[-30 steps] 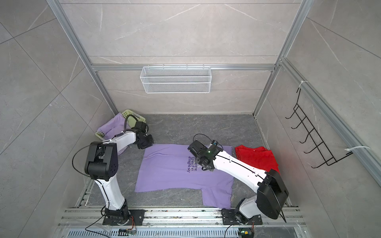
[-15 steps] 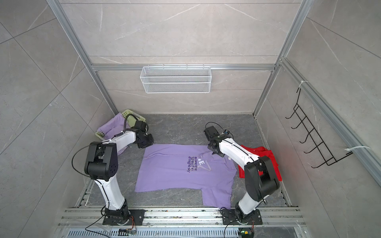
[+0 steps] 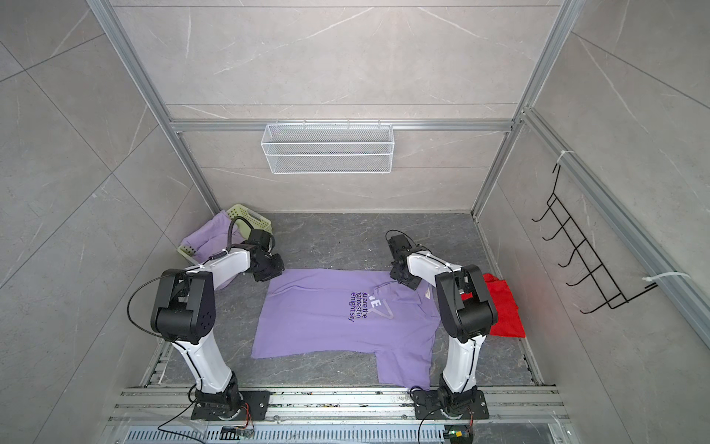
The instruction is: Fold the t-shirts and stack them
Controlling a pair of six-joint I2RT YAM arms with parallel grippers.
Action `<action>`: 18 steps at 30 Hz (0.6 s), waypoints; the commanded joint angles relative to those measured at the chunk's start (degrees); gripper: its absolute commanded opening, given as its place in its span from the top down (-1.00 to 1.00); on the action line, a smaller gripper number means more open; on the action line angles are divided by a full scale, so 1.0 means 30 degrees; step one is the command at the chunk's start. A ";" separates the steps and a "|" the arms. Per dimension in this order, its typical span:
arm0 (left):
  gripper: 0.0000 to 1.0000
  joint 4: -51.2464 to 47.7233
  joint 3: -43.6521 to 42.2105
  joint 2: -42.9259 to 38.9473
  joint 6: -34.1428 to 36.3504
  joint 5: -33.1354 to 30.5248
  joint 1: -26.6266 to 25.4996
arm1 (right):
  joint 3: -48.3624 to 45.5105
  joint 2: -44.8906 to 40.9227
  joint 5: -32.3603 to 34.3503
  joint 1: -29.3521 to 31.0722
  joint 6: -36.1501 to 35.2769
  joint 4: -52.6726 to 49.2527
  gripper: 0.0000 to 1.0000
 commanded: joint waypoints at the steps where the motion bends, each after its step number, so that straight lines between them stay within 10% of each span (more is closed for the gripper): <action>1: 0.54 0.0186 -0.0294 -0.1133 -0.0594 -0.0601 -0.0019 | 0.0430 0.0467 0.0076 -0.0215 -0.0633 -0.0182 -0.02; 18: 0.53 0.0008 -0.0552 -0.1413 -0.0813 -0.0759 -0.0017 | -0.0798 -0.0732 -0.0585 -0.0214 -0.0765 -0.0234 0.93</action>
